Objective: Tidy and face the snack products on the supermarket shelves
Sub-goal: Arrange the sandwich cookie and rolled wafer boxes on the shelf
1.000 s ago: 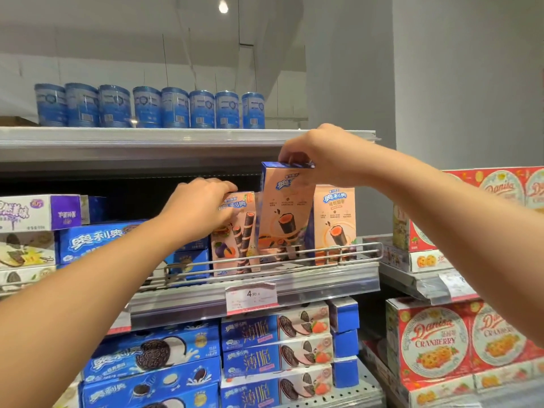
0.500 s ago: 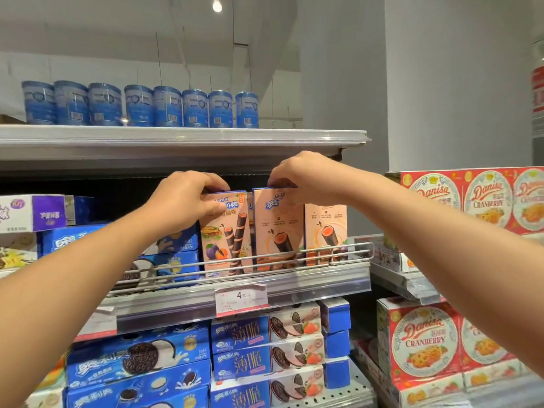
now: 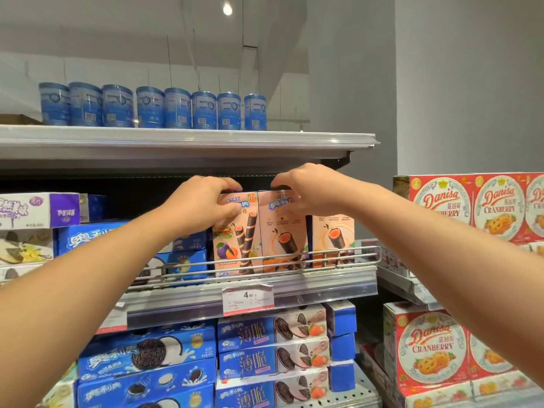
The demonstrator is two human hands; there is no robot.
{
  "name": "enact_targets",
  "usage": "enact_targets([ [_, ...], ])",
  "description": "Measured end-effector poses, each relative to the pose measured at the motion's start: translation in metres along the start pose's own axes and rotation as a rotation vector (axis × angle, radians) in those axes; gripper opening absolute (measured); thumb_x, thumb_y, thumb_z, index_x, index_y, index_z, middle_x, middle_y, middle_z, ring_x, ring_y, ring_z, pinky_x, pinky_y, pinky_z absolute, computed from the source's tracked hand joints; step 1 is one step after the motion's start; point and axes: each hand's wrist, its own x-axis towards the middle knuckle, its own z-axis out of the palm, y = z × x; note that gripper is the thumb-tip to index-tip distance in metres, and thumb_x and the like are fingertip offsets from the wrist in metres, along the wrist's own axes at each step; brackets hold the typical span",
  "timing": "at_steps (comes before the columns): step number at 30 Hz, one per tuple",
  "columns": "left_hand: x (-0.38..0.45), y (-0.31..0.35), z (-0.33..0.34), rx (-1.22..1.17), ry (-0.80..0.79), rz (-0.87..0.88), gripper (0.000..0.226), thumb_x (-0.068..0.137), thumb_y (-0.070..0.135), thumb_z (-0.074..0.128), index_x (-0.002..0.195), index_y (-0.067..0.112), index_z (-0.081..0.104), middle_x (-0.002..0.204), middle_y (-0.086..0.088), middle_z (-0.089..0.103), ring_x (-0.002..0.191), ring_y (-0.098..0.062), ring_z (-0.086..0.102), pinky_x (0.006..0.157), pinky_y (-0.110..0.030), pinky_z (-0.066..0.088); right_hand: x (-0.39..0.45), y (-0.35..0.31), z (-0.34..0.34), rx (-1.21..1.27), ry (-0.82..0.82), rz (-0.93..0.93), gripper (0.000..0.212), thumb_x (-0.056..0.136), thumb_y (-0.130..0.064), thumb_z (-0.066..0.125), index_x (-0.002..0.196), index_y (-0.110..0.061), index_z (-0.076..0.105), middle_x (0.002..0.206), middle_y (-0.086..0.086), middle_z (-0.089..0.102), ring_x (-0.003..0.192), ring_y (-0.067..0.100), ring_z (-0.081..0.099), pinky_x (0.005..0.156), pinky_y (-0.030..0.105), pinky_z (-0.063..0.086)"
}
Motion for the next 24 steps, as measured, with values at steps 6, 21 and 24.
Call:
enact_targets([
  [6,-0.006,0.006,-0.003,0.048,0.001,0.010,0.052,0.092,0.048,0.066,0.139,0.032,0.053,0.129,0.009,0.065,0.114,-0.010,0.059,0.090,-0.034,0.054,-0.015,-0.007,-0.008,-0.035,0.053,0.001,0.060,0.092,-0.040,0.069,0.146,-0.030,0.046,0.137,-0.002,0.061,0.118,0.023,0.061,0.083,0.035,0.056],
  [21,-0.119,-0.001,0.001,0.160,0.277,0.102,0.040,0.089,0.040,0.059,0.122,0.019,0.068,0.130,0.002,0.064,0.120,-0.023,0.057,0.095,-0.048,0.047,-0.104,-0.130,0.078,0.195,0.321,-0.233,0.028,0.091,-0.035,0.053,0.113,-0.018,0.062,0.121,0.002,0.062,0.108,0.027,0.058,0.089,0.042,0.048],
  [24,-0.154,-0.013,0.008,0.204,0.271,0.076,0.037,0.089,0.037,0.061,0.120,0.017,0.069,0.129,0.001,0.065,0.120,-0.025,0.059,0.098,-0.049,0.046,-0.100,-0.150,0.097,0.202,0.267,-0.250,0.030,0.091,-0.035,0.050,0.114,-0.019,0.059,0.118,0.002,0.060,0.108,0.027,0.055,0.089,0.040,0.047],
])
